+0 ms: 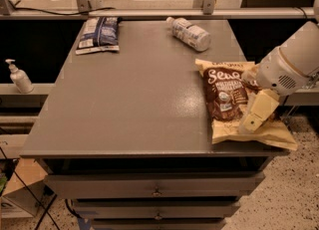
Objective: Move brown chip bag near blue chip bag
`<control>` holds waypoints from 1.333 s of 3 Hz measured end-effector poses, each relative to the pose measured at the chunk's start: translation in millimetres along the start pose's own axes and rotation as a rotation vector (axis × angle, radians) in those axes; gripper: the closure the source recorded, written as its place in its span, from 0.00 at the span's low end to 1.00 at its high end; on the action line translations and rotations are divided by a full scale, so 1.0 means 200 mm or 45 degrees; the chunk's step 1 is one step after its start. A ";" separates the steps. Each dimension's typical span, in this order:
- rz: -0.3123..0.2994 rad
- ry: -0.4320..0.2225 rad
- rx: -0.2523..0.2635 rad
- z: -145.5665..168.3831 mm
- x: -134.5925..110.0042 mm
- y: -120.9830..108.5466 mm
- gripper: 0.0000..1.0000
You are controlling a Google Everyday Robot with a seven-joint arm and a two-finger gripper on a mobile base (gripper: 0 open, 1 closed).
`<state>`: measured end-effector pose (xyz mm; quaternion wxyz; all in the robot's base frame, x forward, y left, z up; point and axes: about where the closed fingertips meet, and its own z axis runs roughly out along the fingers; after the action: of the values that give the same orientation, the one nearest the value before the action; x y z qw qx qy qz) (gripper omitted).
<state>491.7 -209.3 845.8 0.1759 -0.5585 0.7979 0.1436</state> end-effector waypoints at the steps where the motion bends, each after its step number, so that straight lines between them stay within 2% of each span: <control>1: 0.022 -0.007 -0.036 0.06 0.03 -0.02 0.18; 2: 0.012 -0.046 -0.025 0.01 0.00 -0.01 0.40; 3: -0.041 -0.100 0.015 -0.09 -0.09 0.00 0.64; 4: -0.109 -0.176 0.024 -0.19 -0.21 0.03 0.87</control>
Offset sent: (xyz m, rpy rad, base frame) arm 0.0040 0.0005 0.0147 0.0735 -0.0209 -0.0015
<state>494.6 -188.7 897.4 0.2418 -0.5791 0.7606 0.1666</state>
